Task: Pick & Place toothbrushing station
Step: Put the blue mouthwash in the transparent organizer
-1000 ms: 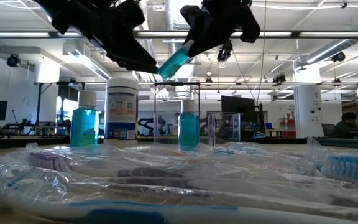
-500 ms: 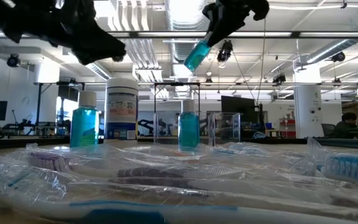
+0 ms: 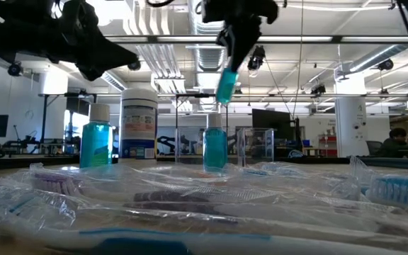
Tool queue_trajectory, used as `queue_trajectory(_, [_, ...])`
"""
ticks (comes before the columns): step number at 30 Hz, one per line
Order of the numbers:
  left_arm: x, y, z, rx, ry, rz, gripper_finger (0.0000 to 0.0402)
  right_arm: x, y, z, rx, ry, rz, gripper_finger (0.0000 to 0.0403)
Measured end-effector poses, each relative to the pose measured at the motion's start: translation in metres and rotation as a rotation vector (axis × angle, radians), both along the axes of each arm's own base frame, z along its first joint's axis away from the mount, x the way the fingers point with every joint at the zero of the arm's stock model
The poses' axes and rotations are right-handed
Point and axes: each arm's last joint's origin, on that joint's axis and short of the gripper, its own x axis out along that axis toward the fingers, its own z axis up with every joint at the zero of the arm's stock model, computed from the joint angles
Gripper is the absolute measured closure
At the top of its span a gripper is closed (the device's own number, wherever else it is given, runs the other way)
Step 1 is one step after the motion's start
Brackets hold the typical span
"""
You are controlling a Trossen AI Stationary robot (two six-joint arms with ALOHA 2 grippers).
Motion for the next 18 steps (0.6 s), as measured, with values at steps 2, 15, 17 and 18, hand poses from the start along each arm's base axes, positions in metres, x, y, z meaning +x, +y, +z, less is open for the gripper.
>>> queue_trajectory(2, [0.000, 0.000, 0.000, 0.000, 0.004, 0.000, 0.0358, 0.011, -0.001, -0.003, 0.037, -0.004, 0.024, 0.0310])
queue_trajectory(15, [0.000, 0.000, -0.004, 0.006, 0.041, -0.002, 0.0358, 0.037, -0.025, -0.024, 0.098, 0.113, -0.115, 0.0310])
queue_trajectory(17, [0.000, 0.000, -0.005, 0.007, 0.047, -0.003, 0.0358, 0.038, -0.030, -0.029, 0.104, 0.127, -0.140, 0.0310])
queue_trajectory(18, [0.001, 0.000, -0.005, 0.007, 0.048, -0.004, 0.0358, 0.038, -0.032, -0.030, 0.106, 0.135, -0.150, 0.0310])
